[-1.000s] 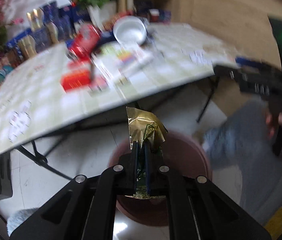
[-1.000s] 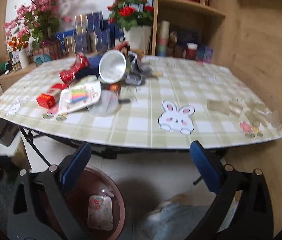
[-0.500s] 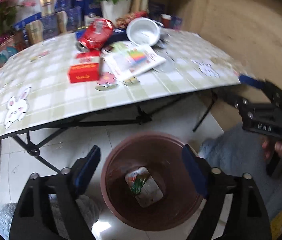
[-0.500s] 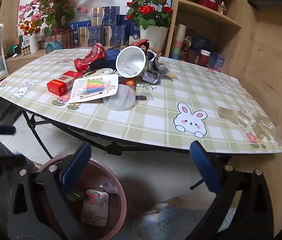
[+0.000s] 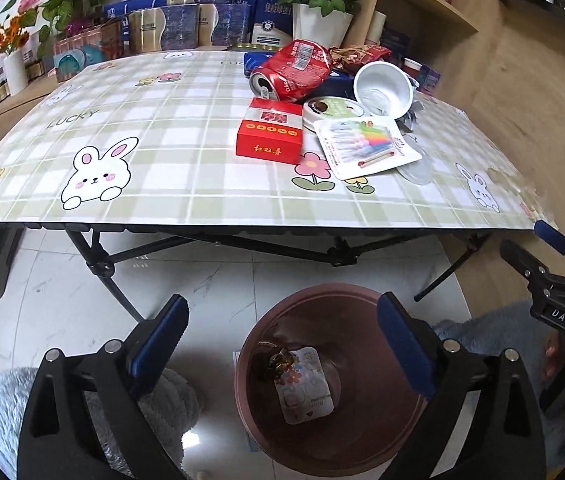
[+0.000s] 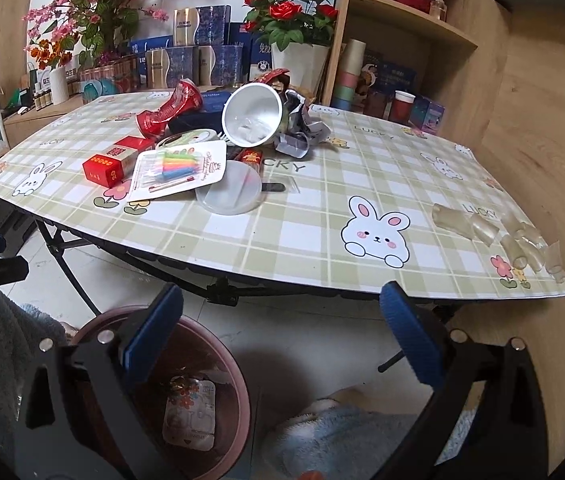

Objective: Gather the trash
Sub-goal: 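Reach the left tool to the red double-happiness box and grasp it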

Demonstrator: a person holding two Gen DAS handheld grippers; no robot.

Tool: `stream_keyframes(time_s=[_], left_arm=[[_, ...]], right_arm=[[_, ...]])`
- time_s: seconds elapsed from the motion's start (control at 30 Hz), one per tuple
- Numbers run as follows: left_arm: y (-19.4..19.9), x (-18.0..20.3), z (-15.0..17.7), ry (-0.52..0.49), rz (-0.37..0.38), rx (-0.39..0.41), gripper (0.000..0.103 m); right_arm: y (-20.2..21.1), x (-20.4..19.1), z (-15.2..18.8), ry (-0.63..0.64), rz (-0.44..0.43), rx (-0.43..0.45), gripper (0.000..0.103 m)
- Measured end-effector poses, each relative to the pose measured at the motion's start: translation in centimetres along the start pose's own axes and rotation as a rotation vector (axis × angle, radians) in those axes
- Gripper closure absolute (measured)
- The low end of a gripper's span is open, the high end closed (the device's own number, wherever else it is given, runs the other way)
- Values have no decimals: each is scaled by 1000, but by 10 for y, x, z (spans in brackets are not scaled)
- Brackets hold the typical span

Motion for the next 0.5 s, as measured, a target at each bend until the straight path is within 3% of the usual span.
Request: stream_keyframes(time_s=[0.1, 0.27, 0.37, 0.5], left_arm=[[1, -1, 0, 12, 4, 25, 10], [20, -11, -12, 40, -70, 142, 10], [27, -15, -20, 56, -71, 200, 10], [25, -12, -35, 12, -28, 202, 10]], right_arm=[[-1, 4, -1, -37, -26, -1, 6], [0, 16, -10, -129, -89, 31, 6], [4, 22, -19, -157, -102, 79, 5], [3, 32, -33, -189, -112, 128, 5]])
Point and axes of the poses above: each gripper's, at about its wrist camera, not at the fingertips, and y roughly against the way its jaws point, x to its right, z to its underside, the point moved 2 cm from there along -y, roughly the way its jaws point, and after that the axes turned 9 degrees about x, right-handed, at the moved point
